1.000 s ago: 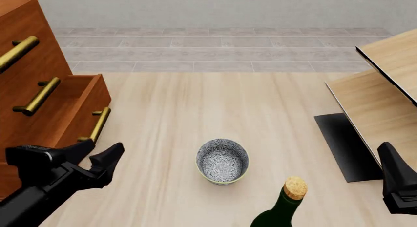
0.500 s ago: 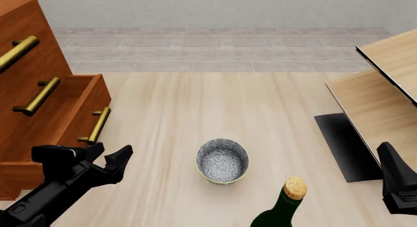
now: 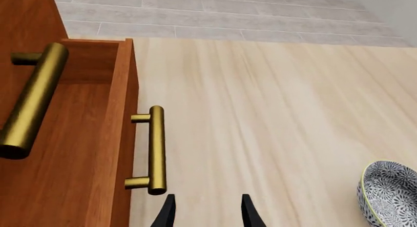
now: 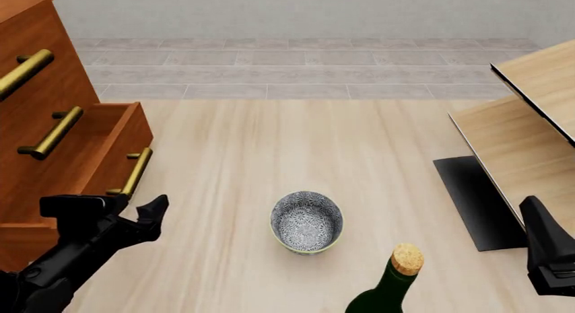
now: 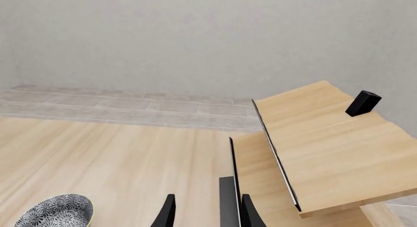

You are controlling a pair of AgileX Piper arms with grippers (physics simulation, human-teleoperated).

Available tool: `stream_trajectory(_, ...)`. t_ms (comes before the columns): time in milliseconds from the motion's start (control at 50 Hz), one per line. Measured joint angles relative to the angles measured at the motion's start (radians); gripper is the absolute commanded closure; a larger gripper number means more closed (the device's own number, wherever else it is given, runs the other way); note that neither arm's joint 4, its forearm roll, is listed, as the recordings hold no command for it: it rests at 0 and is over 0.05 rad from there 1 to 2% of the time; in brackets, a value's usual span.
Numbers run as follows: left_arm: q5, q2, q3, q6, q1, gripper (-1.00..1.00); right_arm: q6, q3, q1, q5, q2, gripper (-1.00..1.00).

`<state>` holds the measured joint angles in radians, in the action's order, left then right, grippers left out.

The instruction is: Close the bottom drawer of the cabinet.

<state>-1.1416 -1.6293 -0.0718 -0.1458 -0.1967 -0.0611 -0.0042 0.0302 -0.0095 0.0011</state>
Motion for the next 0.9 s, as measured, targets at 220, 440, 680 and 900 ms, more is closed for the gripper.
stream_trajectory(220, -0.01, -0.023, -0.005, 0.037, 0.046, -1.0, -0.003, 0.0, 0.0, -0.001, 0.0, -1.0)
stream_trajectory(440, -0.019, -0.042, -0.008, 0.075, 0.092, -1.0, -0.005, 0.0, -0.001, -0.003, 0.0, -1.0)
stream_trajectory(680, -0.029, -0.056, -0.011, 0.108, 0.132, -1.0, -0.007, 0.0, -0.001, -0.004, 0.0, -1.0)
stream_trajectory(900, -0.037, -0.064, -0.012, 0.132, 0.157, -1.0, -0.008, 0.0, -0.001, -0.005, 0.0, -1.0)
